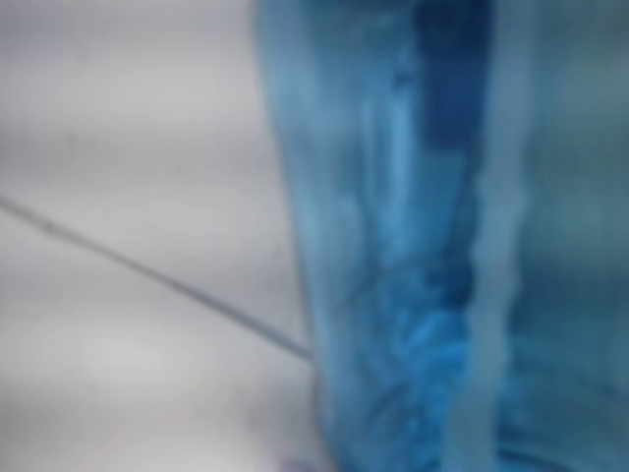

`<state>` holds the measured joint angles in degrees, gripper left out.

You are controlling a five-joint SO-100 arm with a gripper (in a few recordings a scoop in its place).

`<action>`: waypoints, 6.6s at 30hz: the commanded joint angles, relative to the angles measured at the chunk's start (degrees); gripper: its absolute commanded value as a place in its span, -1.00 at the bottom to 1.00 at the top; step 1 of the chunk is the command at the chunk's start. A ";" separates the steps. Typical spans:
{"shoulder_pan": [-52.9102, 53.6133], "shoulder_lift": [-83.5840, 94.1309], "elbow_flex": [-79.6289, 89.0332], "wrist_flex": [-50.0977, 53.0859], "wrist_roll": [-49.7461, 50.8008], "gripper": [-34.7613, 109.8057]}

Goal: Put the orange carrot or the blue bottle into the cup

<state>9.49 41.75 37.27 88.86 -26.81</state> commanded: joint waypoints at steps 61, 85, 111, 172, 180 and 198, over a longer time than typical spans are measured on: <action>0.53 17.49 -3.78 0.70 3.87 -0.16; -3.16 27.16 -4.48 6.15 5.36 -0.16; -7.12 42.80 -4.66 5.89 5.36 -0.16; -38.94 41.84 0.88 10.81 26.81 -0.16; -41.84 41.75 1.32 10.81 26.89 -0.16; -42.80 37.27 1.49 10.99 30.67 -0.16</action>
<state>-32.78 76.46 39.29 98.88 2.02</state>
